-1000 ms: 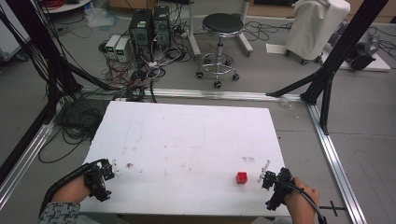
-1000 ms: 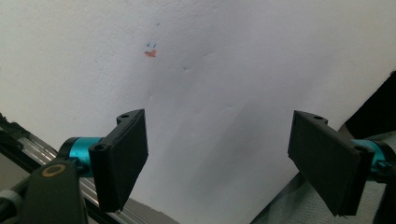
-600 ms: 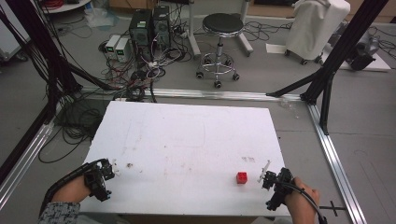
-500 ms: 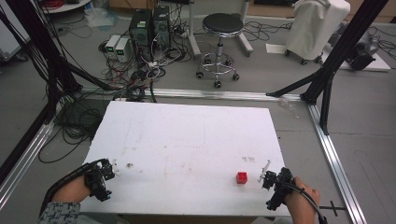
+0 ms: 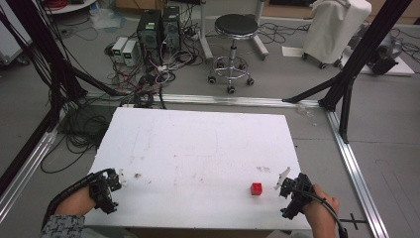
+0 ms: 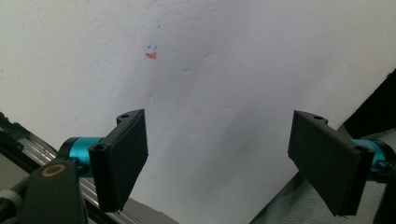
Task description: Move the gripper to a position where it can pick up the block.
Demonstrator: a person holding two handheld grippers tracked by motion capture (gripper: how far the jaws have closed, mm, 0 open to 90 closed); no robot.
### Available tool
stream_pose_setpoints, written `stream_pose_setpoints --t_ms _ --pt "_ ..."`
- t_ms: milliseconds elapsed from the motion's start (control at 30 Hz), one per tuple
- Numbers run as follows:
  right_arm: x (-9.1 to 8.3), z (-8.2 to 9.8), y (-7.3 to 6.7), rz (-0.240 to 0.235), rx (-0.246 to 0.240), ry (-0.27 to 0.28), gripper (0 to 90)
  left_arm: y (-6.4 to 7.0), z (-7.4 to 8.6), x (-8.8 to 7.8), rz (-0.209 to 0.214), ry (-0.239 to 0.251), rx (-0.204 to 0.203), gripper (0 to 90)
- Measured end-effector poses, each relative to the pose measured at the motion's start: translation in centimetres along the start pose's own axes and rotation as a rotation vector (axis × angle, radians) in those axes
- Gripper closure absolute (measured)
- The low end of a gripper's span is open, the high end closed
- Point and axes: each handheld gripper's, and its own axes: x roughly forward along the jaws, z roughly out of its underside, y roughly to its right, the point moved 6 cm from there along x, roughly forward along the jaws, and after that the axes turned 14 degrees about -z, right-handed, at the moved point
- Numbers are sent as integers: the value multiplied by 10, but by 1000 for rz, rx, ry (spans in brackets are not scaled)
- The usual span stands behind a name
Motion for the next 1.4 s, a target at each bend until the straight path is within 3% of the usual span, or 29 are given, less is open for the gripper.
stream_pose_setpoints --t_ms 167,633,767,1167,1400 --pt "2 -6 2 -29 -41 14 30 1 0 2 2 0 3 203" --pt "-5 -19 14 -3 -111 -7 30 2 -1 3 4 4 -3 203" --pt "-5 -28 14 -9 -188 -16 30 2 -1 3 11 3 -1 203" --pt "-1 -46 19 -4 -259 -65 30 3 -1 6 13 -2 6 203" --pt "5 -63 19 -34 -335 -84 30 5 -3 6 13 3 11 203"
